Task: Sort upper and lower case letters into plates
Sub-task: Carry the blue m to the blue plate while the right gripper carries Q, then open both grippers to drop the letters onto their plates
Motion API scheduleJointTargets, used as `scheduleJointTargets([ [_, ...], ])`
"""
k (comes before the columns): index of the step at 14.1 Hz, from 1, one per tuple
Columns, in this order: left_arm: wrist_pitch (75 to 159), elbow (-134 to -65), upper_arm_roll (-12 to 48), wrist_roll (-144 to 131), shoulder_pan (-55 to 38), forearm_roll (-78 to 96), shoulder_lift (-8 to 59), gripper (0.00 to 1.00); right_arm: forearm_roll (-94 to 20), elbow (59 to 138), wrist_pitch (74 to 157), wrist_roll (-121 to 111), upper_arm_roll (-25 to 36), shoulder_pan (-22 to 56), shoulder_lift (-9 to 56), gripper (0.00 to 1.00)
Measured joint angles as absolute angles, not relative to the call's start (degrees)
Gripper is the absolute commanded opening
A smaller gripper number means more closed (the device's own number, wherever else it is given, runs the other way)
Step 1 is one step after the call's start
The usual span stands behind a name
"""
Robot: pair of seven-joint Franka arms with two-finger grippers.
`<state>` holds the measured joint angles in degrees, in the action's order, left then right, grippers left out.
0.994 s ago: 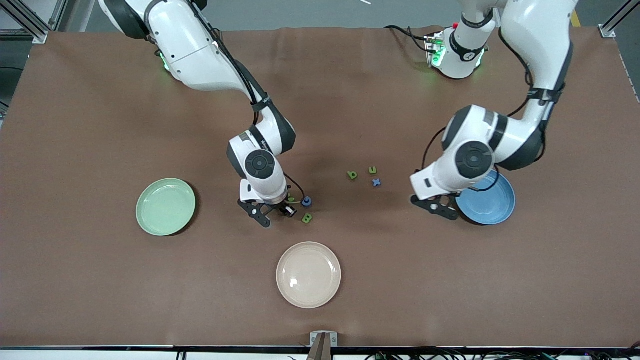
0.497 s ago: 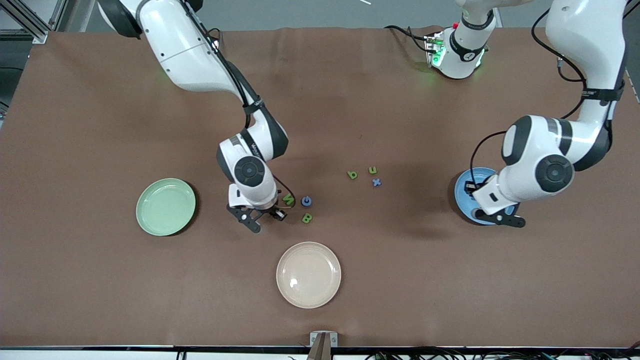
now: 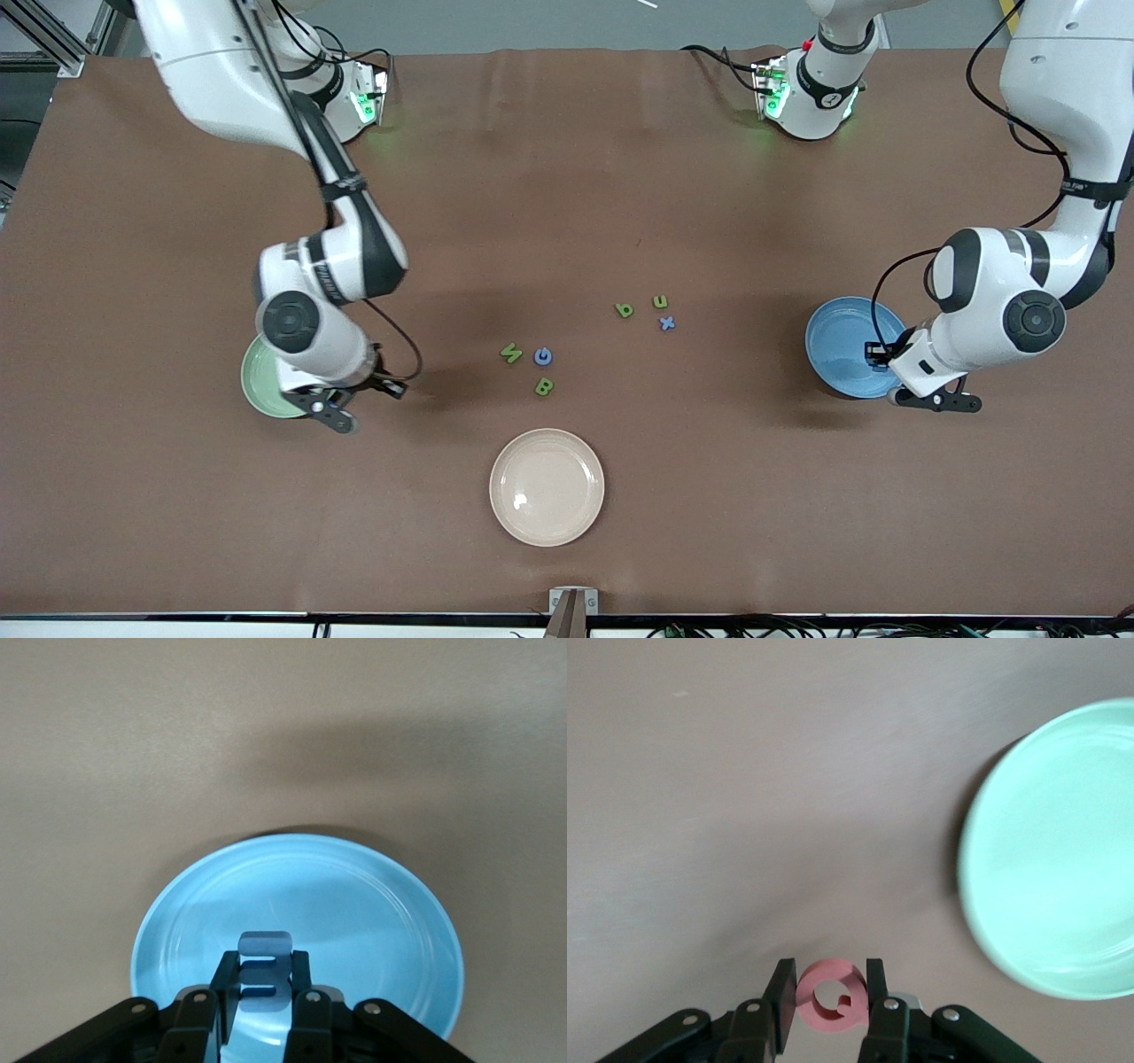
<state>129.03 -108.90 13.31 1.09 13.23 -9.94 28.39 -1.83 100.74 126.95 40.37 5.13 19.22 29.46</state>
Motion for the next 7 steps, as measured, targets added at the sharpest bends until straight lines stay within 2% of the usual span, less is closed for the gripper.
scheduleJointTargets([
  [3,130.1,-109.7,13.3,0.8,13.6,-12.6,30.2,0.01,-1.8,108.2,128.0,28.7,5.2,12.2,24.8,0.0],
  [7,130.9,-111.5,13.2,0.8,14.6,-13.4,30.6,0.02,-1.8,119.6,136.9,18.0,5.1,5.4,20.8,0.0],
])
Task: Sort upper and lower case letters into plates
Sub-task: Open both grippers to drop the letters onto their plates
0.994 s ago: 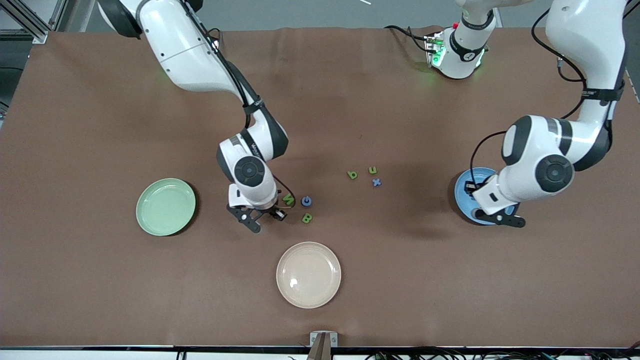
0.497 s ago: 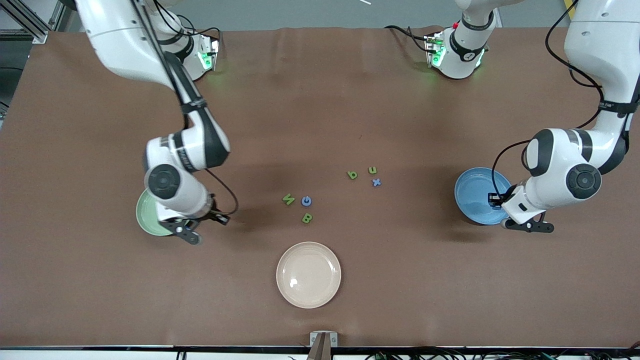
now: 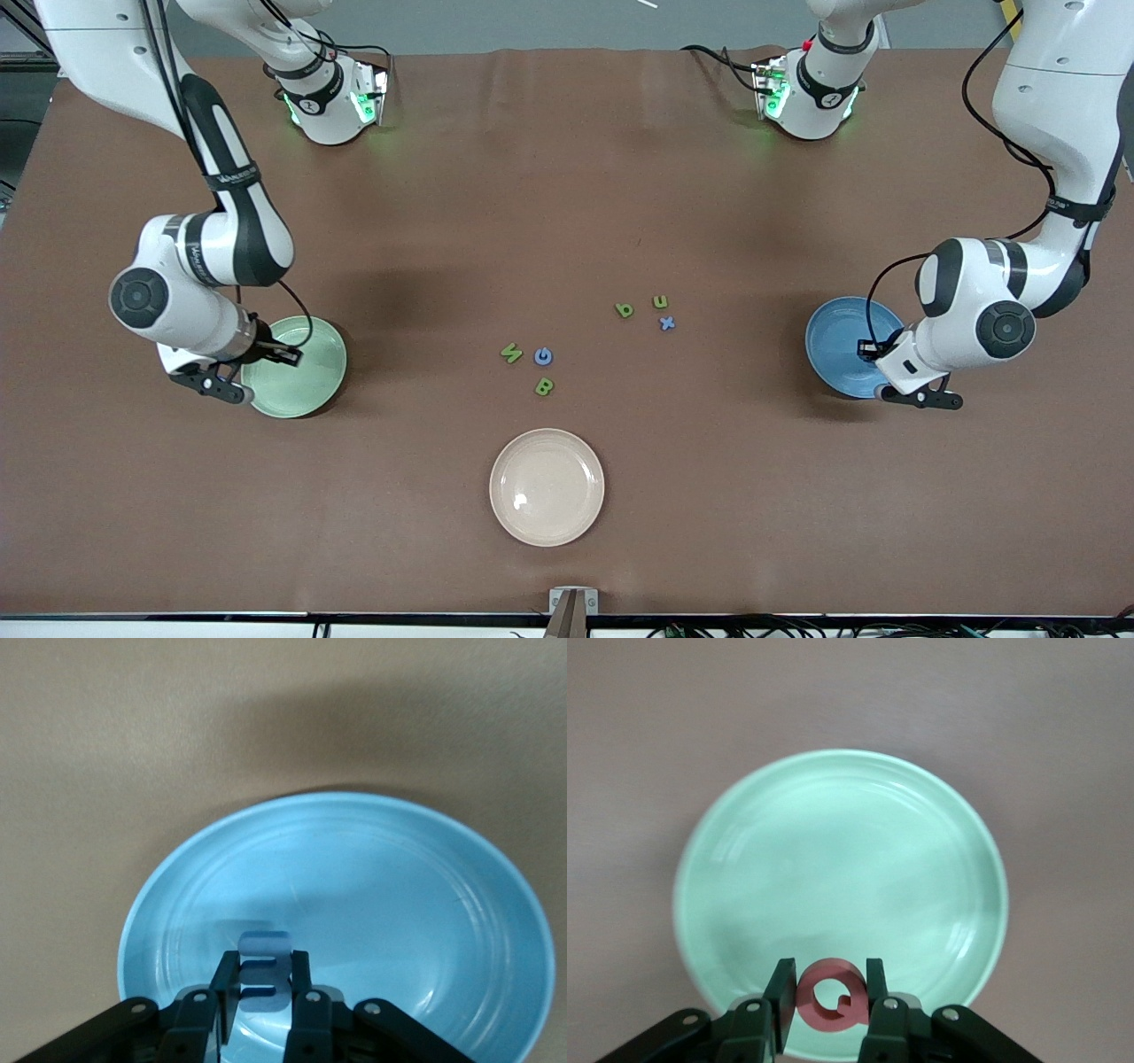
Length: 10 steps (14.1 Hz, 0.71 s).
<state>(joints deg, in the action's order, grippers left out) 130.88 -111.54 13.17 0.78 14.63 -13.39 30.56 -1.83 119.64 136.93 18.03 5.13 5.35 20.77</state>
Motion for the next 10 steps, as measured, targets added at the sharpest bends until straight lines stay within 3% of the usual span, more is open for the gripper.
scheduleJointTargets([
  [3,131.8,-112.7,13.2,0.8,15.2,-13.4,30.6,0.04,-1.8,126.6,146.6,17.1,4.8,4.6,20.8,0.02],
  [5,131.9,-113.0,13.2,0.8,15.5,-13.4,30.6,0.1,-1.8,128.4,148.2,17.1,4.2,4.6,20.9,0.02],
  [6,132.0,-113.0,13.2,0.8,15.5,-13.4,30.6,0.19,-1.8,128.6,148.2,17.1,4.0,4.7,21.0,0.03],
  [7,132.1,-113.0,13.2,0.9,15.5,-13.4,30.5,0.37,-1.8,128.6,148.2,17.1,3.8,4.7,21.3,0.09],
  [8,132.3,-113.0,13.2,1.1,15.5,-13.5,30.5,0.66,-1.8,128.6,148.3,17.1,3.7,4.8,21.5,0.2],
  [9,132.5,-112.9,13.2,1.2,15.5,-13.5,30.2,0.98,-1.8,128.6,148.4,17.1,3.4,4.8,21.8,0.43],
  [10,132.6,-112.8,13.4,1.3,15.5,-13.7,29.6,1.0,-1.8,128.6,148.5,17.1,3.3,4.8,22.0,0.85],
])
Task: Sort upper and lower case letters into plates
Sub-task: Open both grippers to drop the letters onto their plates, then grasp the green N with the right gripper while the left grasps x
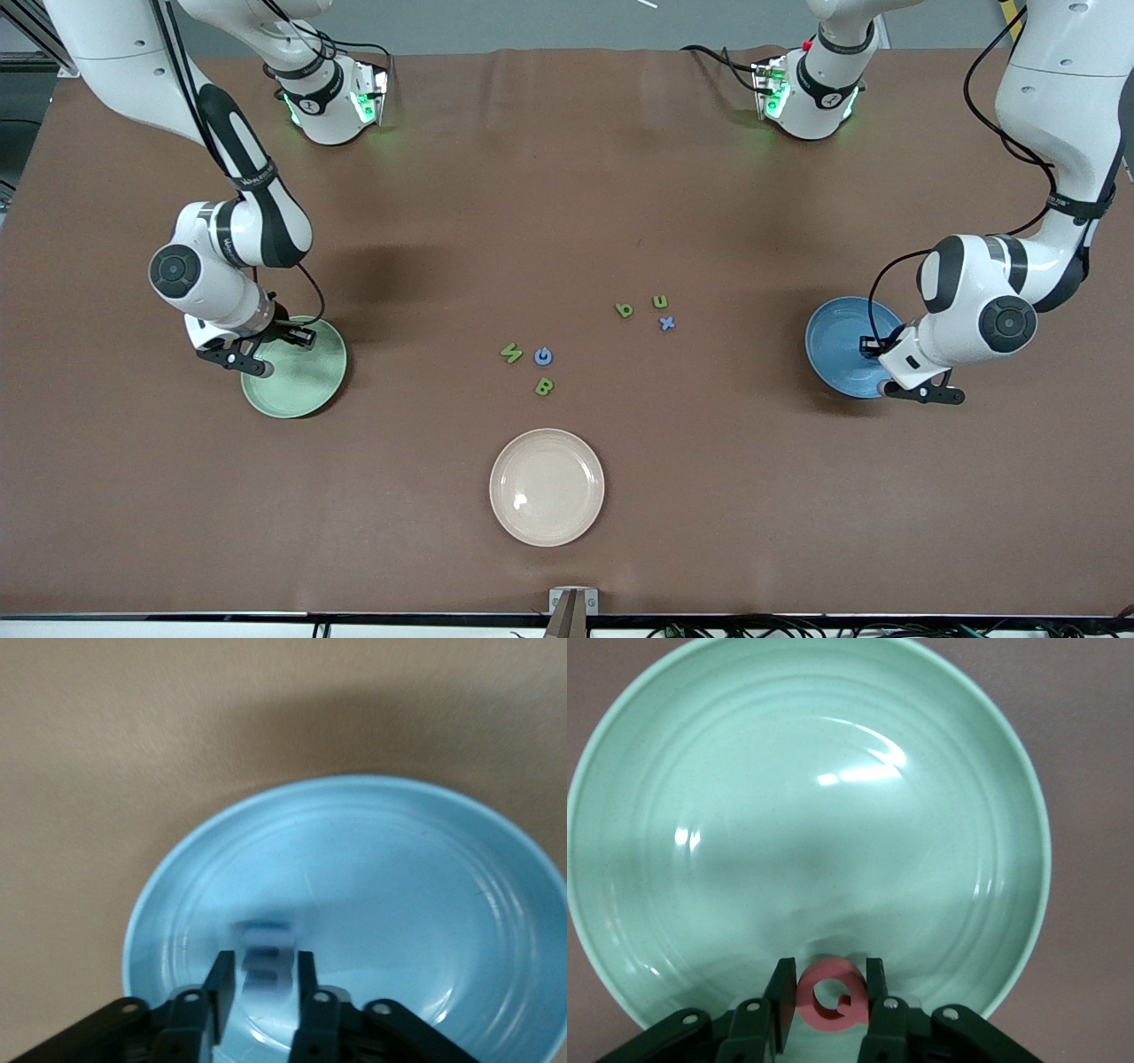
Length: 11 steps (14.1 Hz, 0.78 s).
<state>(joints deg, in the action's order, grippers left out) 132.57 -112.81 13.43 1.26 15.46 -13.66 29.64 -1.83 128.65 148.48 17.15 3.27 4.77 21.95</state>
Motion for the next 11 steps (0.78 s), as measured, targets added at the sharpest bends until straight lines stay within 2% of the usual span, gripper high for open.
scheduleJointTargets([
  [1,132.6,-112.7,13.9,1.3,15.4,-13.8,28.8,1.0,-1.8,128.6,148.6,17.1,3.2,4.8,22.0,1.0],
  [5,131.2,-112.6,19.6,-4.6,15.3,-13.8,23.8,1.0,-1.9,126.4,147.6,17.6,2.8,4.9,22.0,1.0],
  [7,131.0,-112.6,24.7,-11.6,15.3,-13.8,22.1,1.0,-2.0,122.1,142.0,22.1,1.5,5.8,21.9,1.0],
  [9,131.3,-112.6,30.6,-17.3,14.9,-13.8,21.7,1.0,-2.1,117.4,137.2,31.2,0.1,9.5,21.8,1.0],
  [11,132.8,-112.8,34.0,-24.2,12.6,-13.8,22.5,1.0,-2.3,115.0,136.3,41.7,-0.4,15.5,22.2,1.0],
])
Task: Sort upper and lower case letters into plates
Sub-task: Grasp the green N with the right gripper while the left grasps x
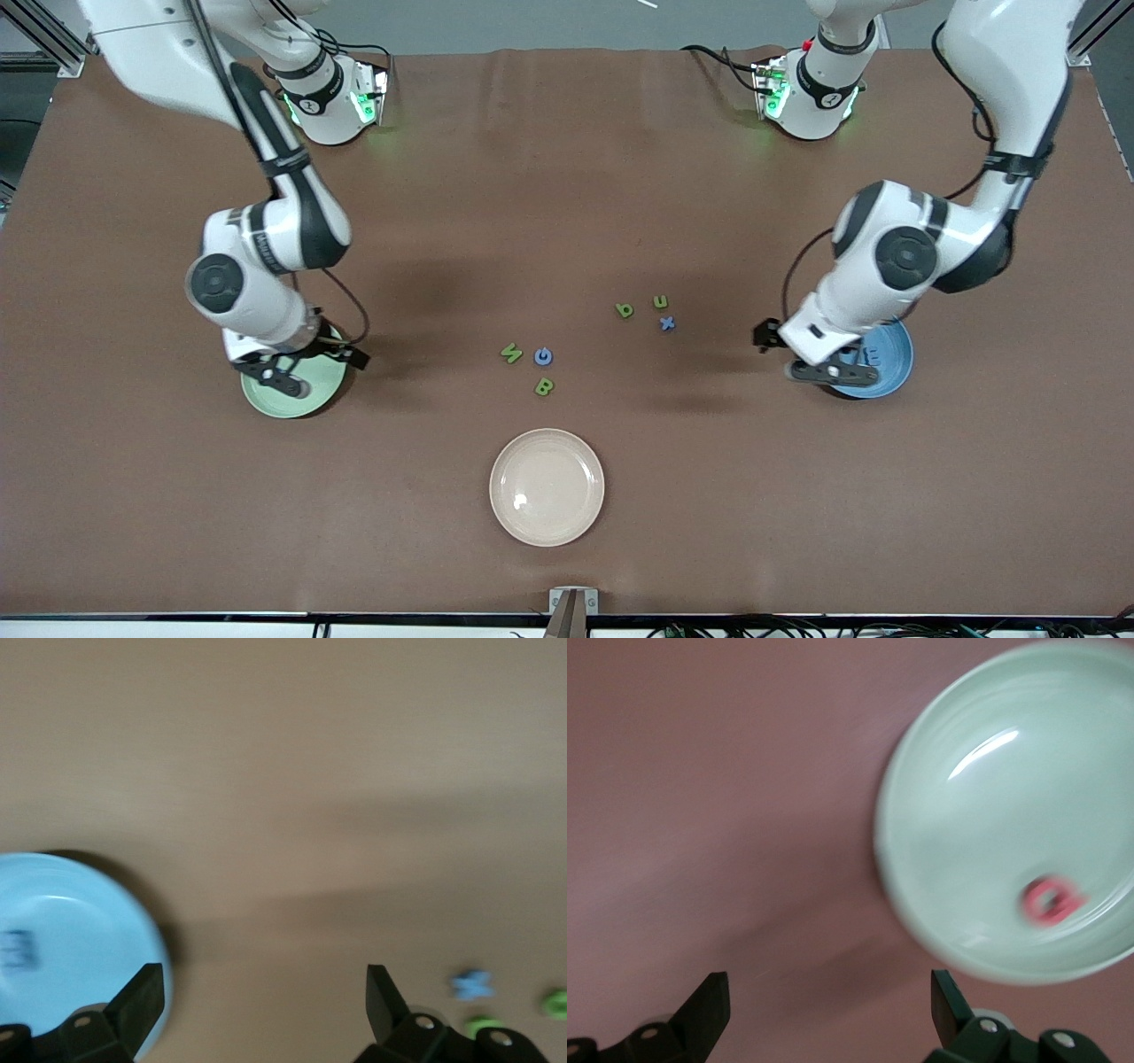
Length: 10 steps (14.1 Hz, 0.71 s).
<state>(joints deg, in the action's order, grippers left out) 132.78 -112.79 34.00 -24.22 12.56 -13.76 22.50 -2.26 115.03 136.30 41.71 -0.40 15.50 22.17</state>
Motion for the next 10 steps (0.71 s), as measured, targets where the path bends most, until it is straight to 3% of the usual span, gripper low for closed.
scheduleJointTargets([
  [4,135.9,-112.8,34.3,-44.3,4.7,-13.8,27.9,1.0,-2.4,109.4,136.5,59.5,-0.6,25.6,27.4,1.0],
  [10,139.8,-111.8,34.1,-55.6,1.1,-19.1,34.8,1.0,-2.4,99.4,136.5,75.9,-0.5,31.6,36.3,1.0],
])
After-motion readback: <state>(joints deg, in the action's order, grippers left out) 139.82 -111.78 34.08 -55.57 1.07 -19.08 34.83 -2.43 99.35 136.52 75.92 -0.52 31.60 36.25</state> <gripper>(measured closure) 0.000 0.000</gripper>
